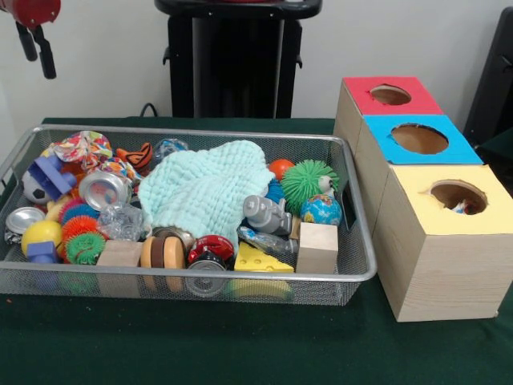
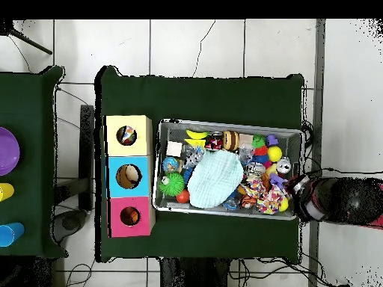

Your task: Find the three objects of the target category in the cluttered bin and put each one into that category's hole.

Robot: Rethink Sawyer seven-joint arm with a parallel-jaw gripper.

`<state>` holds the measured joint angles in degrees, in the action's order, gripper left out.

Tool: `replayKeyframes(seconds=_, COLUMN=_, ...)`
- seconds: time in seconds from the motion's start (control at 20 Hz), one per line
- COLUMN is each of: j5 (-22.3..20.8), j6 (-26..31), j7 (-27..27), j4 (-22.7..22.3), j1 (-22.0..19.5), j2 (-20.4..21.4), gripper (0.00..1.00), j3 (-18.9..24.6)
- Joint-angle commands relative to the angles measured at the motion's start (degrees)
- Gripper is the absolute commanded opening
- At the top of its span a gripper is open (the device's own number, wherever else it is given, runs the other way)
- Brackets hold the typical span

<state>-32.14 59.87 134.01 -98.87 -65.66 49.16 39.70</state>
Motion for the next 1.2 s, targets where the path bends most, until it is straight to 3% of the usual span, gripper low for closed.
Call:
replayKeyframes(seconds=0.05, j5=0.0, j6=5.7, j7=-11.7, j4=5.3, j1=2.7, j2=-4.9, gripper=1.0, j3=-0.9)
replayKeyframes(seconds=0.5, j5=-0.6, j6=-1.1, j7=-6.0, j4=3.4, j1=5.6, j2=-9.1, gripper=1.0, j3=-2.3)
replayKeyframes(seconds=0.9, j5=-0.9, j6=-8.1, j7=1.7, j4=-0.4, j1=8.8, j2=-9.1, gripper=1.0, j3=-4.5)
replayKeyframes(seconds=1.2, j5=-1.6, j6=-11.8, j7=1.6, j4=-0.2, j1=10.3, j2=-10.9, gripper=1.0, j3=-7.0)
